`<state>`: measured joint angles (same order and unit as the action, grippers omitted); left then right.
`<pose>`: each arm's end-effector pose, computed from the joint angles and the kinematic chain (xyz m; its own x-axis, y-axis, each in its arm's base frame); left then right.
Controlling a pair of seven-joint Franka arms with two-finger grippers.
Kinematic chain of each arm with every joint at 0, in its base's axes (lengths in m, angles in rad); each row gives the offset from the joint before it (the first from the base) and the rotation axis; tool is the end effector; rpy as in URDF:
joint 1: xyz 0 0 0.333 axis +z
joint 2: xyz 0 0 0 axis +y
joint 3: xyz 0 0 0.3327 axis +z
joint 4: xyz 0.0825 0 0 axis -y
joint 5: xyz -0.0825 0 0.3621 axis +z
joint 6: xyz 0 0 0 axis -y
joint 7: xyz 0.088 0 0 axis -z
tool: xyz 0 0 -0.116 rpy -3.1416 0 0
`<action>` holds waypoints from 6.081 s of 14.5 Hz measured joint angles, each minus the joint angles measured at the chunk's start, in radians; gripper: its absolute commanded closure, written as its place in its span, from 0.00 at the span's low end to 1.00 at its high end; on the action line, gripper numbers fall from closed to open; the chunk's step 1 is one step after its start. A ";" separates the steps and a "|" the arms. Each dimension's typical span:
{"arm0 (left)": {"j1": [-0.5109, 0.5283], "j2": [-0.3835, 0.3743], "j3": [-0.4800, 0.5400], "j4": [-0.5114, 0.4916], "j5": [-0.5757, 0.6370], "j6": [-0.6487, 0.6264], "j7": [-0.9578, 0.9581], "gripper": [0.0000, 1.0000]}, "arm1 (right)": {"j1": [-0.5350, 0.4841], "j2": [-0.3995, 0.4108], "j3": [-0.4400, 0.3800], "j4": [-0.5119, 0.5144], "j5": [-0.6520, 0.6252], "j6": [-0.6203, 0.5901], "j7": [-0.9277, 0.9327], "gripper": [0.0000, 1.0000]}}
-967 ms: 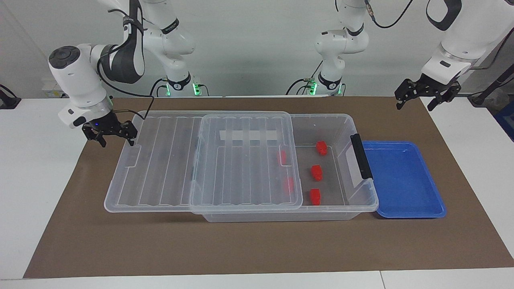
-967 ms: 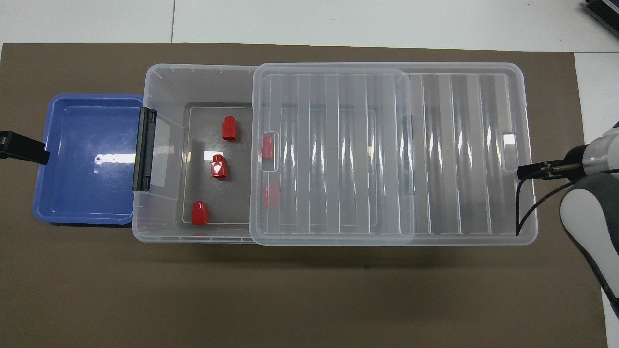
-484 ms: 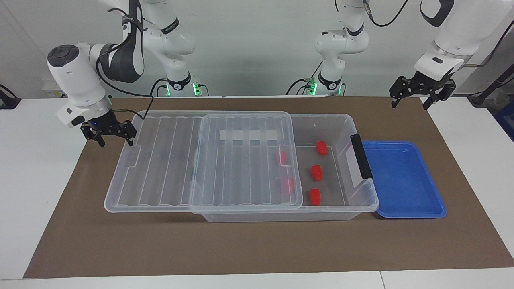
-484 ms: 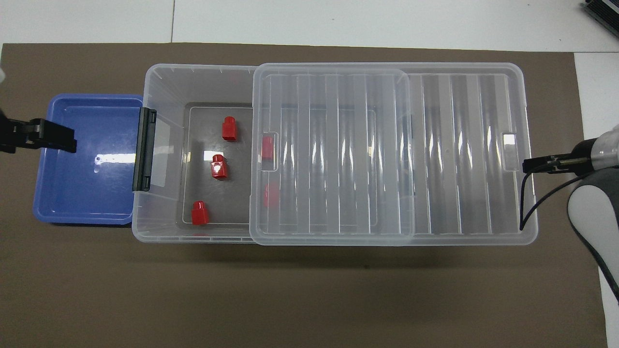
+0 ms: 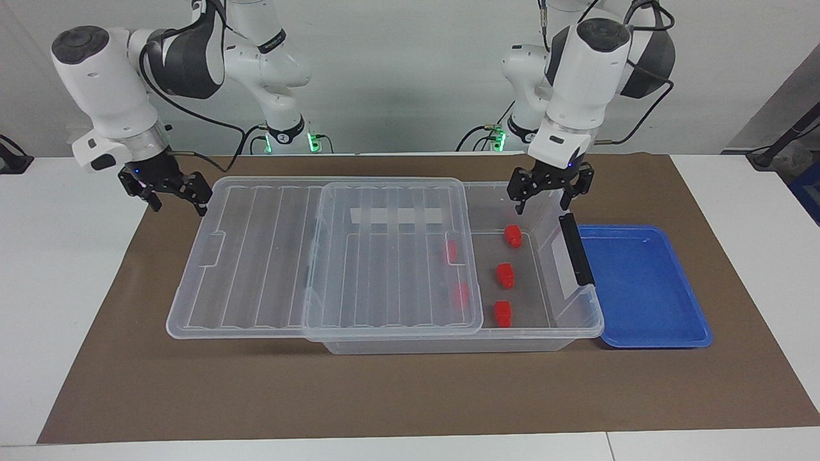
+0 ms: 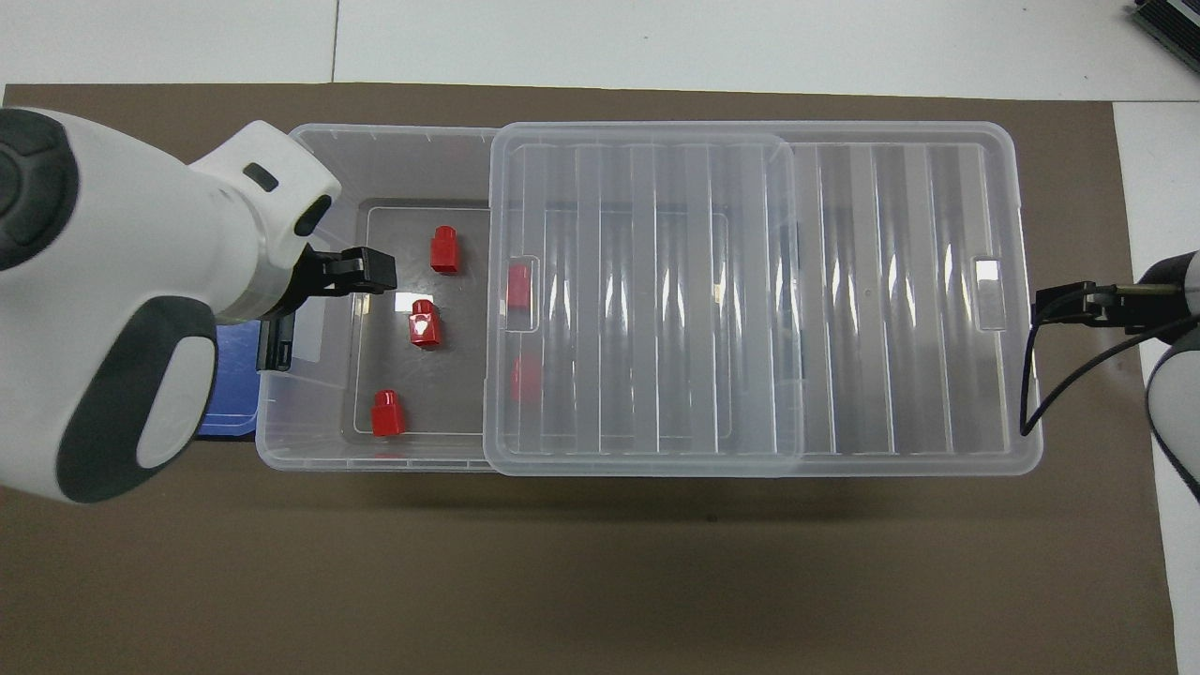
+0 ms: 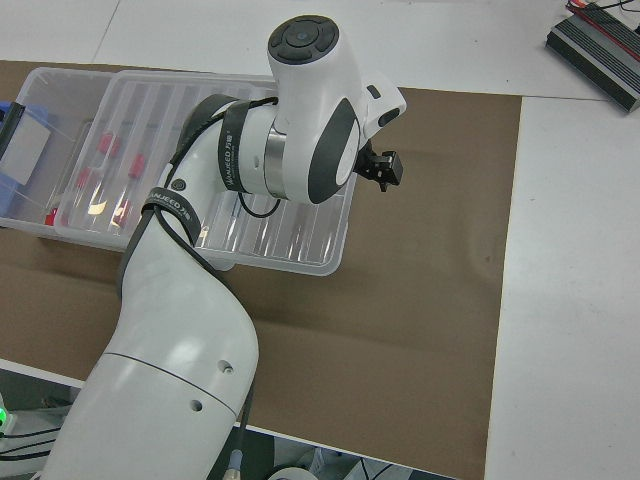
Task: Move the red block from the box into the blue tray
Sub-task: 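Reach the left gripper into the box and grasp a red block, then lift the red block out of the box with the left gripper, then lower the red block into the blue tray and open the left gripper, then withdraw the left gripper while the right gripper reaches the clear lid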
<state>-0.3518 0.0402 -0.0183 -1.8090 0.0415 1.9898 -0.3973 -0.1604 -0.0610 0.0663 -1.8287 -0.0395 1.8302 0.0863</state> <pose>0.5326 -0.2033 0.5395 0.9895 0.0142 0.1441 0.0117 -0.9998 0.0180 0.5258 -0.0523 0.5699 0.9834 -0.1690 0.0655 -0.1717 -0.9844 0.0373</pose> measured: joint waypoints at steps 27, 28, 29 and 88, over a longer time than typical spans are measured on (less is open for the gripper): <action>-0.035 0.231 0.003 -0.059 0.054 0.158 -0.216 1.00 | 0.082 0.047 0.034 0.293 0.000 -0.285 0.109 0.00; -0.039 0.215 0.002 0.007 0.054 0.047 -0.225 1.00 | 0.078 0.047 0.034 0.292 0.000 -0.285 0.109 0.00; -0.039 0.197 0.004 0.066 0.053 -0.049 -0.228 1.00 | 0.075 0.047 0.034 0.292 0.000 -0.285 0.109 0.00; 0.345 -0.085 0.032 0.150 -0.002 -0.362 0.749 0.00 | -0.105 0.050 0.037 -0.146 0.020 0.241 -0.089 1.00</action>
<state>-0.0068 -0.0444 0.0135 -1.6593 0.0398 1.6282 0.3516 -0.2653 -0.0115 0.1036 -1.9744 -0.0200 2.0712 -0.0025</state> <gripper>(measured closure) 0.000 0.991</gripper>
